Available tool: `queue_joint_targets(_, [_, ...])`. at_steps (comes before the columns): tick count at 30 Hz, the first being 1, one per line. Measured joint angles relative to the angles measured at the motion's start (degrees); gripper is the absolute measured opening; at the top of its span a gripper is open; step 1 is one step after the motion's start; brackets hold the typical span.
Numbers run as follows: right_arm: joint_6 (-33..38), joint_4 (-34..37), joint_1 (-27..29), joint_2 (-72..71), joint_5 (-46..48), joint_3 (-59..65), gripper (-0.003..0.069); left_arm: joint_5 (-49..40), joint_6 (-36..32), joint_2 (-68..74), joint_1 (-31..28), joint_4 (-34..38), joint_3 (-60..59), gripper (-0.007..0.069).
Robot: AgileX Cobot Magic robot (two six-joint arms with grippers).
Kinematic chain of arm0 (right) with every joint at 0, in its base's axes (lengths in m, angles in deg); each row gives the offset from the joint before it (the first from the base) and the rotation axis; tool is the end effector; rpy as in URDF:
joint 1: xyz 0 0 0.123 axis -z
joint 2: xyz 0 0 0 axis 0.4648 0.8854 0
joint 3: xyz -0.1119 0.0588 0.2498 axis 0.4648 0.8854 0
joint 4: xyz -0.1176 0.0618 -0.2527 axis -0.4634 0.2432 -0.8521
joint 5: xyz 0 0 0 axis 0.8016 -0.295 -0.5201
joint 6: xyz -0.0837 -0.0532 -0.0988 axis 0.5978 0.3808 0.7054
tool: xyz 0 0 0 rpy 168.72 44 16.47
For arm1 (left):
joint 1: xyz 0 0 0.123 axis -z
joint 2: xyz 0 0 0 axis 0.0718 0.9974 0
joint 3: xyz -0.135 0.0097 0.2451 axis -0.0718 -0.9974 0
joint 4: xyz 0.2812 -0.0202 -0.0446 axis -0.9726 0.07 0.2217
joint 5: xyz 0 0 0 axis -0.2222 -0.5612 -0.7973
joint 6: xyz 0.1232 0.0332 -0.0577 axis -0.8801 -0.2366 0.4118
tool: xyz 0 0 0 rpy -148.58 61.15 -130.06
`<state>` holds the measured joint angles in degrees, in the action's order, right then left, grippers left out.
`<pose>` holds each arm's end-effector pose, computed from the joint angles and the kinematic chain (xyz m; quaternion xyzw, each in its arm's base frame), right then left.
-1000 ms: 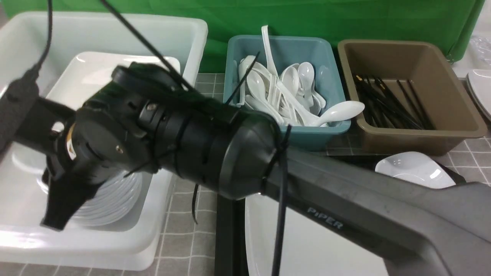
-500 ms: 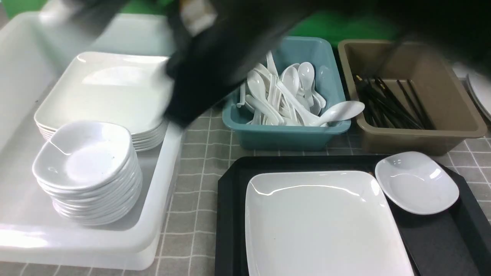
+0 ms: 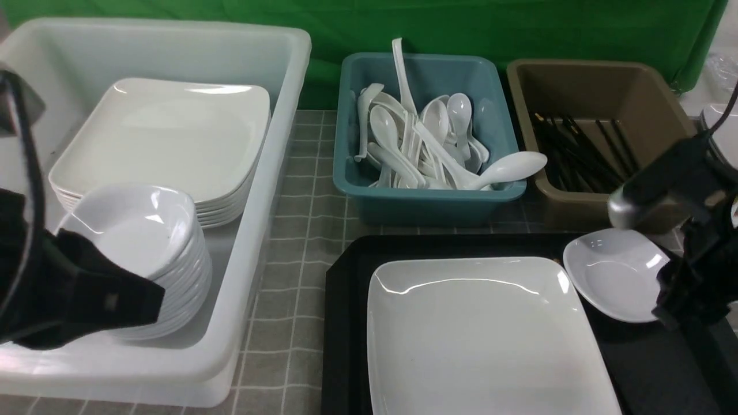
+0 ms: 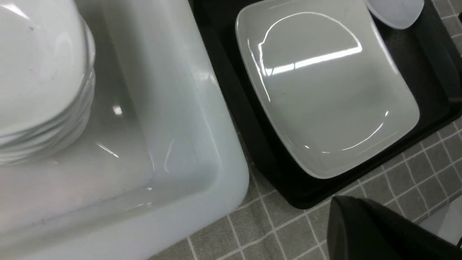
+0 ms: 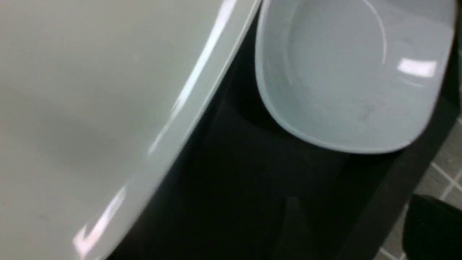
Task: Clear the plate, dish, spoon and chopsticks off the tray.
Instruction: Use the right arm to grab a small plate from the dinner plate, then use the right arm to put the small plate into the large storage box on the left
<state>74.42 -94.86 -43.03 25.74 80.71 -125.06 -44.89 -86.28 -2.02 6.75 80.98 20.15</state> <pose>0.3191 0.0684 0.1878 -0.3143 0.9205 -0.0813 0.2175 0.1937 -0.0947 0.3237 0.1352 0.9246 -0.2282 0.2735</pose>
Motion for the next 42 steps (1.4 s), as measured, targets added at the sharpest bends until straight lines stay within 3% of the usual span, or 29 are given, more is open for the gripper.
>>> queue_joint_targets(3, [1.1, 0.4, 0.0, 2.0, -8.6, 3.8, 0.0523, 0.7, -1.3, 1.3, 0.0, 0.0, -0.3, 0.0002])
queue_joint_targets(16, [0.3, -3.9, 0.0, 14.1, -18.5, 4.9, 0.0533, 0.8, -1.5, 1.5, 0.0, -1.0, -0.4, 0.0002])
queue_joint_targets(19, [0.3, -4.0, 0.0, 15.1, -19.8, 4.9, 0.0440, 0.8, -1.5, 1.5, 0.0, -1.0, -0.4, 0.0002])
queue_joint_targets(23, [1.1, -4.9, -0.3, 14.7, -21.2, 4.7, 0.0185, 0.8, -1.5, 1.5, 0.0, -0.9, -0.4, 0.0002])
queue_joint_targets(25, [1.4, -5.4, -0.3, 13.2, -21.2, 4.2, 0.0132, 1.0, -1.5, 1.5, 0.0, -0.9, -0.4, 0.0002])
queue_joint_targets(30, [-2.8, -4.7, -0.3, 6.9, -17.1, 4.0, 0.0071, 1.4, -1.5, 1.5, 0.0, -1.1, -0.4, 0.0002])
queue_joint_targets(36, [-7.3, 0.6, -2.1, -5.4, -9.4, 1.3, 0.0069, 4.5, 2.1, 1.5, 0.0, -4.3, -0.4, 0.0002])
queue_joint_targets(38, [-6.3, 4.6, -4.7, -9.7, -9.2, -1.1, 0.0069, 6.0, 5.3, 1.5, 0.0, -8.3, -0.4, 0.0002])
queue_joint_targets(39, [-3.6, 10.6, -8.1, -11.7, -9.4, -4.5, 0.0069, 6.7, 10.1, 1.5, -0.2, -13.5, -0.4, 0.0002])
queue_joint_targets(42, [3.4, 19.2, -15.0, -10.5, -9.6, -11.1, 0.0069, 7.2, 16.4, 1.5, -1.7, -22.0, -0.4, 0.0002])
